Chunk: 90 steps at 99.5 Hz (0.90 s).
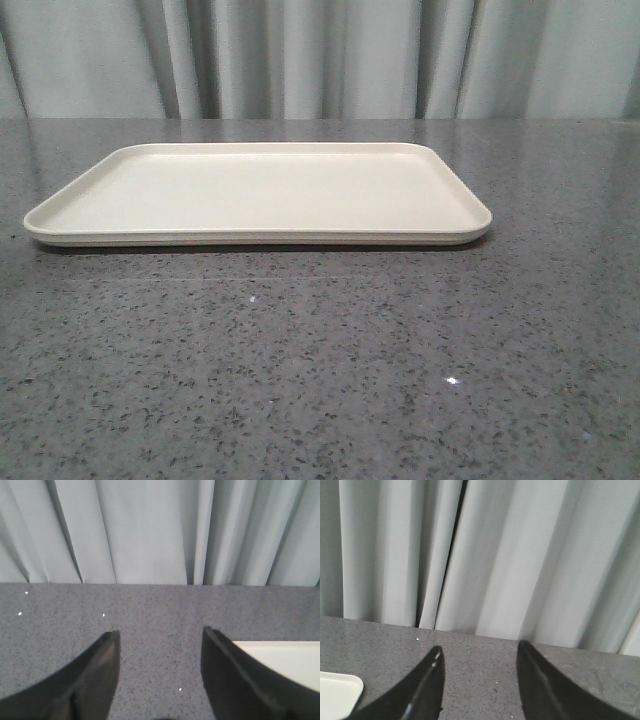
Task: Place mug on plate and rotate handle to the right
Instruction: 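Lower the open left gripper onto the white mug's rim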
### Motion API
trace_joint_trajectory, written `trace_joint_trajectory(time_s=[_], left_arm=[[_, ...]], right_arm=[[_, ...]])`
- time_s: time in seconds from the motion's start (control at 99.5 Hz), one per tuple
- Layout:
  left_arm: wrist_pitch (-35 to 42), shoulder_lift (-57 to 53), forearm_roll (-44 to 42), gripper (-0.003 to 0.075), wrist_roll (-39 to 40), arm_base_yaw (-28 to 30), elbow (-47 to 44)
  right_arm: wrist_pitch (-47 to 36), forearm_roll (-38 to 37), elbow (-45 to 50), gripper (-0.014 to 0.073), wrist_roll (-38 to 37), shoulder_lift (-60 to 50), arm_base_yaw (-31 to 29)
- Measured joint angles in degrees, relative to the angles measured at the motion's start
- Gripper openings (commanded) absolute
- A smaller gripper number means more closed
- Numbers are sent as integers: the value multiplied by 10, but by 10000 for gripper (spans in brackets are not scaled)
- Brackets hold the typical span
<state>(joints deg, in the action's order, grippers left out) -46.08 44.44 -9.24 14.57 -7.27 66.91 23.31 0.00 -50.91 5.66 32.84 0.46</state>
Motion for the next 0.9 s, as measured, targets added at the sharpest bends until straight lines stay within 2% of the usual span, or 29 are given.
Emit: trace_joint_trajectory(time_s=[0.251, 0.904], left_arm=[[-76, 25, 1, 455, -43, 0, 31], [-96, 26, 1, 439, -70, 0, 33]], right_arm=[[-17, 0, 0, 371, 1, 0, 0], [-25, 0, 0, 371, 2, 0, 0]])
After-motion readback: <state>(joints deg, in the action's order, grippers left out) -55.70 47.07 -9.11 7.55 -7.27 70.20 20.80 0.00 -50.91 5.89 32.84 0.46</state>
